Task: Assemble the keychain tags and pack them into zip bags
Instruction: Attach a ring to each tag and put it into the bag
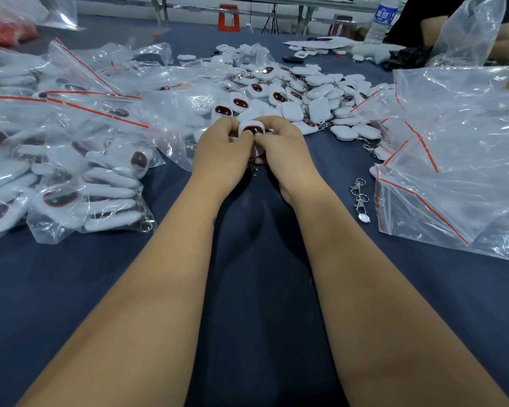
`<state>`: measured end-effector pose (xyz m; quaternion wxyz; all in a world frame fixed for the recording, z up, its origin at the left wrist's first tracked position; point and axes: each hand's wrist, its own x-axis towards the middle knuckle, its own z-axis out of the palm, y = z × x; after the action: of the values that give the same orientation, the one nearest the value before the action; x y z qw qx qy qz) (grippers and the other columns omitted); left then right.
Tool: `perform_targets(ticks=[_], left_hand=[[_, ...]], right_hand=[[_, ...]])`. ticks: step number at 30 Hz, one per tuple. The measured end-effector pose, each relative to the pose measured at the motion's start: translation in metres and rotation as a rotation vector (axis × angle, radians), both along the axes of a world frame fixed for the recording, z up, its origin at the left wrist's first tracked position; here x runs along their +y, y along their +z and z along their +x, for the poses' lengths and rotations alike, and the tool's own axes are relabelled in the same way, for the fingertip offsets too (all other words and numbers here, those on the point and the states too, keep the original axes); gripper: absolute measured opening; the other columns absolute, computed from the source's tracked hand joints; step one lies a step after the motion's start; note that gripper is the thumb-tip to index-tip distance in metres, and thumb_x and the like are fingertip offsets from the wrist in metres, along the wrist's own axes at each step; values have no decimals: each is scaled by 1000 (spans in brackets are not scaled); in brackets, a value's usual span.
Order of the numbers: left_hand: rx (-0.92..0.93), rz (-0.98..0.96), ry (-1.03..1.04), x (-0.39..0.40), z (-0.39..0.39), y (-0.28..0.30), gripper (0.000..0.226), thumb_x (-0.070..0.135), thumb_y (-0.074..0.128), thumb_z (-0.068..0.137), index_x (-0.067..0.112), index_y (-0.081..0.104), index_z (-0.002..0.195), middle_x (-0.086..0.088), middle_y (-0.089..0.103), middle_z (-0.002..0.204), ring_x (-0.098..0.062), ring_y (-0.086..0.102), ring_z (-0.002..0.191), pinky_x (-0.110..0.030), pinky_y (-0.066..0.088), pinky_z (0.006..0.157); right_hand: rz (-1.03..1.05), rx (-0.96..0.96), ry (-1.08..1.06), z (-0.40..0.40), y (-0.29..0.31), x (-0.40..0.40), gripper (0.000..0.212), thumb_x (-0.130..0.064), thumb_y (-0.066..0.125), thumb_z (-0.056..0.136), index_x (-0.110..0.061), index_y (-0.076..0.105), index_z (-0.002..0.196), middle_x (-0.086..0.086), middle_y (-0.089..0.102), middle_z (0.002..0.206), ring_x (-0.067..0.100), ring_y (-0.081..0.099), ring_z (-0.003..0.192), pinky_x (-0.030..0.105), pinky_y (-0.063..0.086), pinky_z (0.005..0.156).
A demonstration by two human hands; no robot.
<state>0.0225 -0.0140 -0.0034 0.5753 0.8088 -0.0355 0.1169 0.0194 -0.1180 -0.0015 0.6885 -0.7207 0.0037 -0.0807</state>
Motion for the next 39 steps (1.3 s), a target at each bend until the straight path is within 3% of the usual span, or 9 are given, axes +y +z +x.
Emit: perform_targets(ticks=[4, 10, 14, 18, 24, 29, 33, 35, 39], left_hand=[[-27, 53, -4, 0, -2, 0, 20, 24, 52, 96, 9, 63, 104, -10, 69, 98, -21, 61, 86, -37, 50, 83], [2, -81, 6, 0, -3, 3, 19, 16, 50, 94, 17, 67, 85, 6, 61, 73, -16, 55, 73, -29, 46, 69], [-2, 1, 44, 3, -5, 5, 41, 4, 47, 86, 18, 71, 115, 6, 70, 114, -12, 62, 108, -32, 48, 99], [-44, 152, 47, 3, -3, 1, 45, 6, 61, 84, 19, 65, 127, 2, 66, 124, -17, 60, 113, -35, 47, 102], [-186, 102, 10, -1, -6, 1, 28, 12, 65, 80, 39, 62, 86, 14, 61, 90, -15, 57, 89, -39, 52, 84], [-269, 178, 74, 1, 1, -3, 52, 10, 64, 81, 23, 62, 131, 9, 58, 128, -12, 52, 118, -21, 42, 93], [-351, 265, 74, -1, 0, -3, 52, 5, 56, 79, 28, 67, 124, 13, 62, 125, -16, 48, 116, -16, 37, 84], [-365, 257, 79, 0, 0, -2, 56, 2, 54, 77, 27, 66, 126, 14, 60, 125, -16, 48, 116, -4, 31, 82], [-338, 142, 105, 0, 0, 1, 63, 2, 58, 77, 22, 56, 137, 10, 52, 128, -11, 47, 123, 3, 27, 86]], right_hand=[[-1, -1, 0, 0, 0, 0, 32, 4, 45, 90, -22, 63, 88, 4, 69, 83, 7, 65, 66, 17, 51, 61], [11, -6, -55, 0, 0, 2, 21, -2, 47, 94, -13, 62, 105, 14, 68, 99, 21, 65, 87, 40, 58, 83], [270, -42, -120, 1, 5, 0, 13, 0, 52, 94, -10, 59, 99, 7, 67, 85, 15, 67, 72, 28, 60, 70], [507, -64, -95, 2, 8, -1, 15, 7, 51, 90, -7, 53, 97, 16, 63, 92, 15, 66, 69, 32, 60, 76], [26, -91, -134, -1, 3, 5, 15, -5, 64, 87, -16, 58, 96, 6, 69, 93, 12, 64, 80, 22, 52, 69], [-400, -203, -221, 0, -2, 4, 4, -26, 66, 90, -24, 69, 92, -2, 62, 105, 14, 54, 106, 23, 43, 90], [-411, -79, -41, -1, -3, 5, 28, -30, 49, 99, -32, 68, 78, 0, 68, 87, 19, 60, 89, 43, 44, 97], [-347, -66, -2, -1, -3, 5, 25, -28, 48, 101, -30, 73, 101, -6, 73, 99, 17, 65, 103, 46, 41, 107], [-164, -189, -98, -3, -1, 2, 28, -9, 56, 94, -20, 69, 116, -10, 51, 72, -5, 48, 60, 9, 45, 65]])
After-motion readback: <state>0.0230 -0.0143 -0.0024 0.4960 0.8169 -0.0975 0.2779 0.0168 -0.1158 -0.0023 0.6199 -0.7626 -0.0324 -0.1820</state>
